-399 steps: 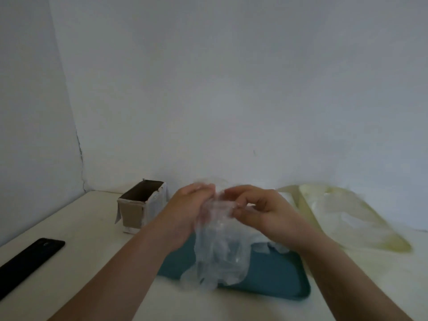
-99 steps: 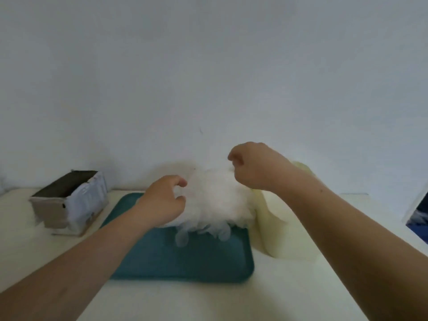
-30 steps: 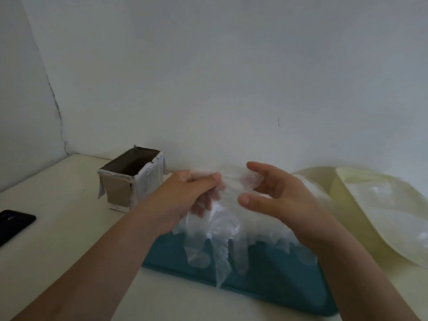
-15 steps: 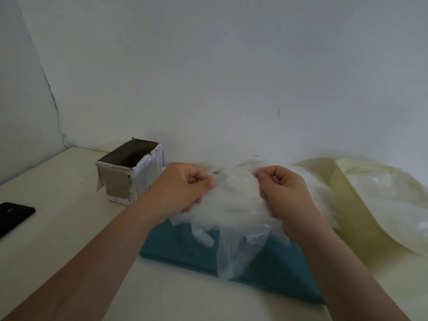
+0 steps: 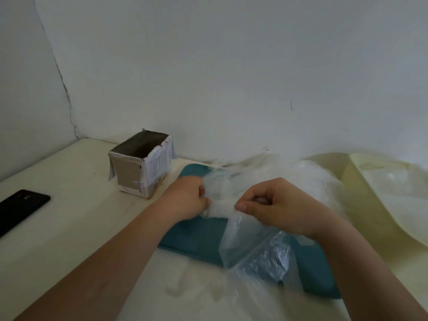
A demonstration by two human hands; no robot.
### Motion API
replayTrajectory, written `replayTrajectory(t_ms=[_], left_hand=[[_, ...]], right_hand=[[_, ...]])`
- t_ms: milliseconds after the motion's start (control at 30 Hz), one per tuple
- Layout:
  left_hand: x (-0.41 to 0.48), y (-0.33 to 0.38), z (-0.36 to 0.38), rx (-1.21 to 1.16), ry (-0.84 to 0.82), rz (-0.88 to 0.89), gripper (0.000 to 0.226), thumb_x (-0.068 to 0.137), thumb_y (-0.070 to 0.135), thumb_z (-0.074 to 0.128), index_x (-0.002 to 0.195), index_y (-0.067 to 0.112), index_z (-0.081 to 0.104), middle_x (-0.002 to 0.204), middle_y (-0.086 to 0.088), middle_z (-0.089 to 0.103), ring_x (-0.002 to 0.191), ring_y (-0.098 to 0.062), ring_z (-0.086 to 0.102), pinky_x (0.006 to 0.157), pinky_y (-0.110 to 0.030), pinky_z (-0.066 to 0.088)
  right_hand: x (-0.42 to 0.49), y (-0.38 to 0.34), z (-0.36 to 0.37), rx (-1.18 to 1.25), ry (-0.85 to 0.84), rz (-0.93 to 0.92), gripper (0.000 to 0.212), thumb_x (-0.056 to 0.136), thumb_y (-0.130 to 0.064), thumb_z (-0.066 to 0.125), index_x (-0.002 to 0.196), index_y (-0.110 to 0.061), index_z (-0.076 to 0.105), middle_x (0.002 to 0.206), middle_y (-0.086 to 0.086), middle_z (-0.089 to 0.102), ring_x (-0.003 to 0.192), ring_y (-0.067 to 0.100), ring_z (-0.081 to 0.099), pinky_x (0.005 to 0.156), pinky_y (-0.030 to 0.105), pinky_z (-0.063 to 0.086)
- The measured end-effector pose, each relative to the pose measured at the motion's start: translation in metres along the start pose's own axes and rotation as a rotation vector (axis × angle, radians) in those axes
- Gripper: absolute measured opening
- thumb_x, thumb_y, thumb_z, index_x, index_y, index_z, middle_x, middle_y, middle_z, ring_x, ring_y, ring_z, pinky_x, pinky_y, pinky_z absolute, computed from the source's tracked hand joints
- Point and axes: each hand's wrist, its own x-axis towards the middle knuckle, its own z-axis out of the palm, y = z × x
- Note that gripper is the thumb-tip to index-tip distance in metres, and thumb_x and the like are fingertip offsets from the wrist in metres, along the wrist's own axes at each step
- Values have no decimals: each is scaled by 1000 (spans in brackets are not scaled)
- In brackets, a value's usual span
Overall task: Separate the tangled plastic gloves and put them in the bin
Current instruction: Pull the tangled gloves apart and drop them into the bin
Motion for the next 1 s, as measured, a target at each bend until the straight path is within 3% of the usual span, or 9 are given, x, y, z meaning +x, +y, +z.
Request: replayTrajectory(t_ms=[133, 267, 367, 433, 567, 633, 733, 833, 1000], left_hand=[[3, -2, -13, -107, 94, 43, 5, 94, 26, 73, 90, 24, 70, 92, 10, 65, 87, -12, 63, 81, -33, 54], [2, 5, -30, -40, 360, 274, 16, 92, 11, 73, 87, 26, 76, 100, 7, 63, 99, -18, 59, 87, -37, 51], [-1, 18, -29, 24, 534, 595, 18, 88, 10, 80, 85, 28, 80, 126, 2, 67, 123, -24, 54, 103, -47, 47], [-5, 25, -22, -113, 510, 706, 21, 90, 10, 80, 83, 29, 81, 144, 2, 61, 141, -21, 45, 116, -46, 38], [-10, 31, -22, -421, 461, 647, 22, 93, 11, 77, 87, 31, 83, 160, 15, 44, 152, -7, 32, 124, -29, 29], [-13, 32, -24, -506, 437, 596, 20, 92, 13, 78, 89, 32, 83, 161, 19, 42, 149, -1, 36, 121, -28, 35], [-17, 38, -23, -610, 350, 551, 20, 89, 13, 82, 88, 33, 84, 155, 23, 48, 141, 3, 47, 114, -28, 47], [-20, 42, -23, -721, 256, 555, 6, 84, 32, 84, 90, 34, 85, 147, 21, 57, 131, -7, 60, 106, -36, 55], [-20, 31, -36, -1002, 150, 323, 29, 81, 8, 87, 102, 27, 83, 116, 2, 78, 107, -31, 73, 102, -54, 57]], right_hand=[[0, -1, 0, -16, 37, -35, 11, 95, -26, 73, 88, -21, 80, 69, -3, 72, 55, 1, 55, 60, 18, 48], [5, 2, -1, 12, 405, -218, 10, 94, -25, 73, 87, -27, 79, 93, -11, 75, 92, 3, 70, 82, 24, 52], [6, 6, -4, -52, 488, -253, 11, 91, -42, 69, 91, -37, 79, 144, -15, 56, 139, 1, 46, 107, 25, 40], [5, 9, -7, -30, 413, -187, 14, 87, -49, 69, 94, -42, 80, 159, -19, 39, 149, -3, 29, 114, 29, 30], [1, 7, -11, 281, 323, -95, 15, 78, -39, 76, 88, -31, 84, 136, -14, 65, 127, -2, 58, 104, 32, 45], [2, 9, -10, 515, 259, -80, 17, 79, -26, 76, 89, -16, 85, 109, 3, 78, 103, 15, 73, 89, 33, 55], [2, 10, -6, 679, 196, -99, 22, 82, -14, 72, 96, 3, 79, 101, 19, 76, 90, 30, 73, 78, 33, 58], [3, 10, -4, 797, 207, -84, 24, 83, -11, 71, 97, 9, 75, 101, 26, 73, 86, 37, 70, 74, 40, 60], [3, 16, -10, 757, 372, -44, 20, 79, -16, 81, 90, 0, 79, 85, 27, 72, 76, 38, 66, 72, 43, 58]])
